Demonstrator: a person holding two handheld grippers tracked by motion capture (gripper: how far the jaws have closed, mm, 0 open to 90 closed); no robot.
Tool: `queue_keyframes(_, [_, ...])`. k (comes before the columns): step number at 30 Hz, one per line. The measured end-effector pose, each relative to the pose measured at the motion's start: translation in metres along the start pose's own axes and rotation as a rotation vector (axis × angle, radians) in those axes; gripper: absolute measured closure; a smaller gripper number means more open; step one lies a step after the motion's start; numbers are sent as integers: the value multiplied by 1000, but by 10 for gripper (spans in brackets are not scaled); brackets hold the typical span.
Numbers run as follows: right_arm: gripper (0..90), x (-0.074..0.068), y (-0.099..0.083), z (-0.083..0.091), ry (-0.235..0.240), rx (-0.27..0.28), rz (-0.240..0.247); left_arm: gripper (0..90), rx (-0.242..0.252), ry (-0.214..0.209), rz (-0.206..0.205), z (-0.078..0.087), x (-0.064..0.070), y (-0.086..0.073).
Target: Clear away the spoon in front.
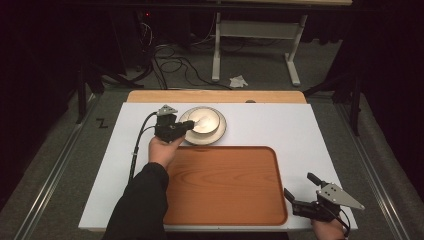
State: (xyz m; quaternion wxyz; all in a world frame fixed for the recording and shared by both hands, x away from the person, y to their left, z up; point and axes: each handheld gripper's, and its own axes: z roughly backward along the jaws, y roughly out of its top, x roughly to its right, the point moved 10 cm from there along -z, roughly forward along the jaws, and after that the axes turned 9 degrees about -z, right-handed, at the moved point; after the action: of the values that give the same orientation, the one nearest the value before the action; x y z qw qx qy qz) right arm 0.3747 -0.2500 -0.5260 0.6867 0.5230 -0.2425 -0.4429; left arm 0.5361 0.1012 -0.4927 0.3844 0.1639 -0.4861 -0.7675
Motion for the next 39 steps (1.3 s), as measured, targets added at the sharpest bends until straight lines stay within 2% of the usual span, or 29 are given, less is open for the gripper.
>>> queue_keyframes(8, [35, -1, 0, 0, -1, 1, 3, 857, 38, 5, -20, 9, 8, 7])
queue_keyframes(18, [35, -1, 0, 0, -1, 1, 7, 857, 63, 17, -17, 25, 9, 1])
queue_keyframes(23, [35, -2, 1, 0, 0, 1, 5, 857, 94, 8, -11, 41, 13, -2])
queue_keyframes(34, [35, -4, 0, -1, 0, -1, 16, 857, 115, -12, -29, 61, 24, -5])
queue_keyframes(37, [35, -4, 0, 0, 1, 1, 14, 857, 123, -16, -52, 66, 30, -5])
queue_keyframes(39, [35, -3, 0, 0, -1, 0, 15, 857, 133, -33, -45, 68, 36, -5])
